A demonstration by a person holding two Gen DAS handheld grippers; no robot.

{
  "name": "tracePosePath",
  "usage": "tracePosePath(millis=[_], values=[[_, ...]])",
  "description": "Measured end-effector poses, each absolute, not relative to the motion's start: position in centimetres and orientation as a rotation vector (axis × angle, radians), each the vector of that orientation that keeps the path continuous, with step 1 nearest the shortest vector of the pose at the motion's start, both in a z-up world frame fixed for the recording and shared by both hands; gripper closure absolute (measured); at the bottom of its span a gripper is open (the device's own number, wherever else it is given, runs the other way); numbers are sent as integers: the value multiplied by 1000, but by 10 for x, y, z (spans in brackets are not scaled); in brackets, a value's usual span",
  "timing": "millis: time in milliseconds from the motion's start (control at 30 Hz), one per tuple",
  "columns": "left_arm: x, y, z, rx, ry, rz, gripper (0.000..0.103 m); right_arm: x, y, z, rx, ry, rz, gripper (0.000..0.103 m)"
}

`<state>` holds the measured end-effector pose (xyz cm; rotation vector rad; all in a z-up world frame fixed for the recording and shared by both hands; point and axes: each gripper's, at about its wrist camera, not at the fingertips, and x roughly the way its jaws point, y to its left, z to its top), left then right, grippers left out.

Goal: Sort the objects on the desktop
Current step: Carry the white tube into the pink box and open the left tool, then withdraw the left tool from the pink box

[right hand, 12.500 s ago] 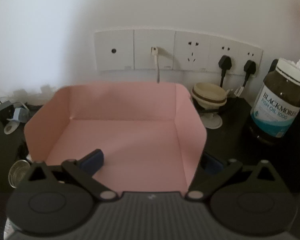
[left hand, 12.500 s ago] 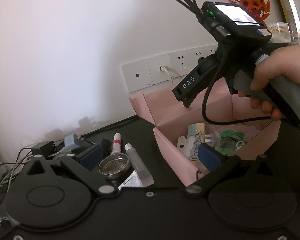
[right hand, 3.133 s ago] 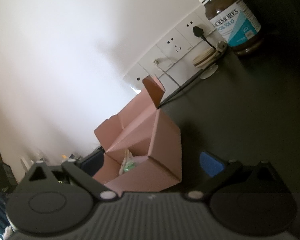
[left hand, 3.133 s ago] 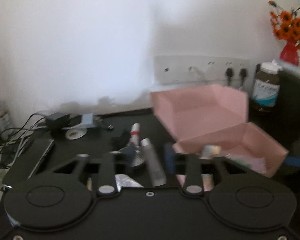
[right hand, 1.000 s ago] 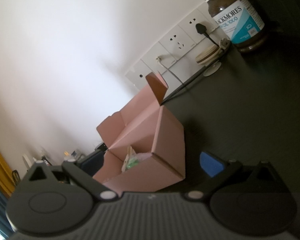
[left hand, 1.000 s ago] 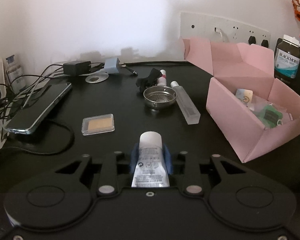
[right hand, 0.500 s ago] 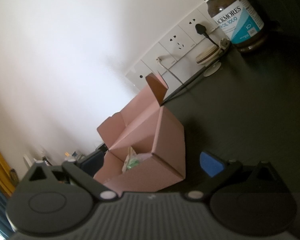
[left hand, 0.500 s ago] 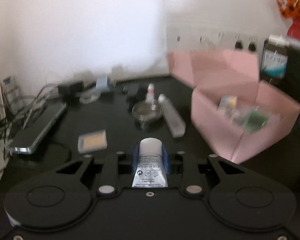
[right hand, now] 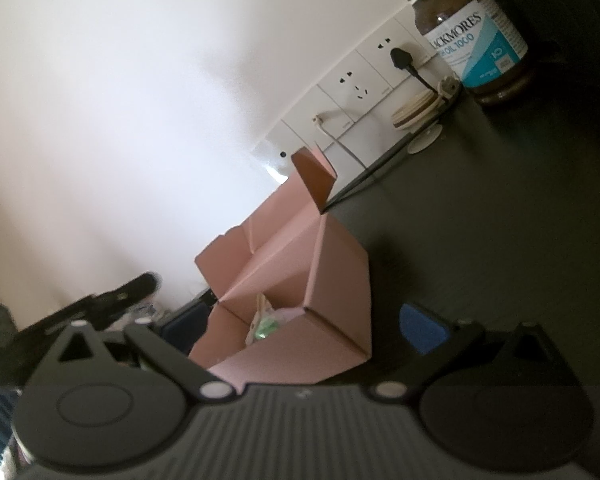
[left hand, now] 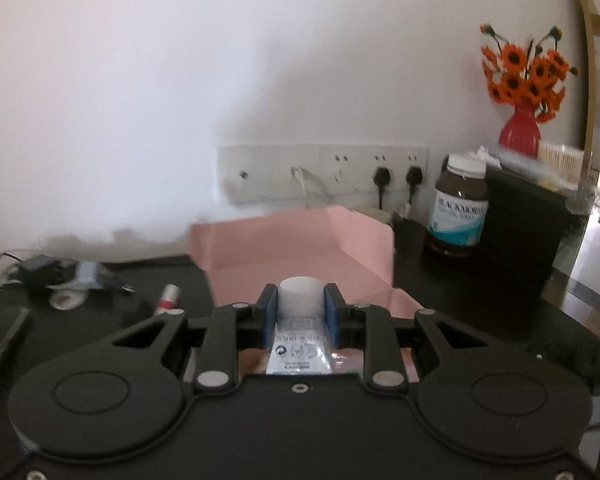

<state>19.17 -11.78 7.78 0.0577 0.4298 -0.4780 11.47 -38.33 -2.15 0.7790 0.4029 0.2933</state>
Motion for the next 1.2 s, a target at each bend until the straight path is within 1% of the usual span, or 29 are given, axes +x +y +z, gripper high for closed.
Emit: tracePosePath(millis=[167,233,533,767,800,867,933,1033,1067,1133,1200], values=[[205,-137,55,17,495,-490,78,117,-381,-21,769,409,295,1],[207,-143,48,47,508,-473,78,118,-380,-21,767,411,297,1],[222,-138,27,84,561,-415,78,122,-379,-21,769,411,300,1],[218,-142,18,168,532,-390,75,120,-380,-21,763,413,301,1],[218,-142,18,165,529,-395,72,120,-380,-21,761,414,300,1],[219,-137,21,134,522,-408,62,120,-379,-21,757,416,299,1],[218,-128,28,82,501,-430,38,120,-379,-21,756,416,299,1],[209,-111,38,30,428,-482,27,118,-380,-21,757,415,299,1],[205,-106,40,30,396,-492,25,118,-380,-21,756,415,299,1],[198,-95,42,47,338,-481,15,118,-379,-21,752,417,298,1],[196,-84,40,67,318,-482,11,118,-378,-20,748,421,304,1]])
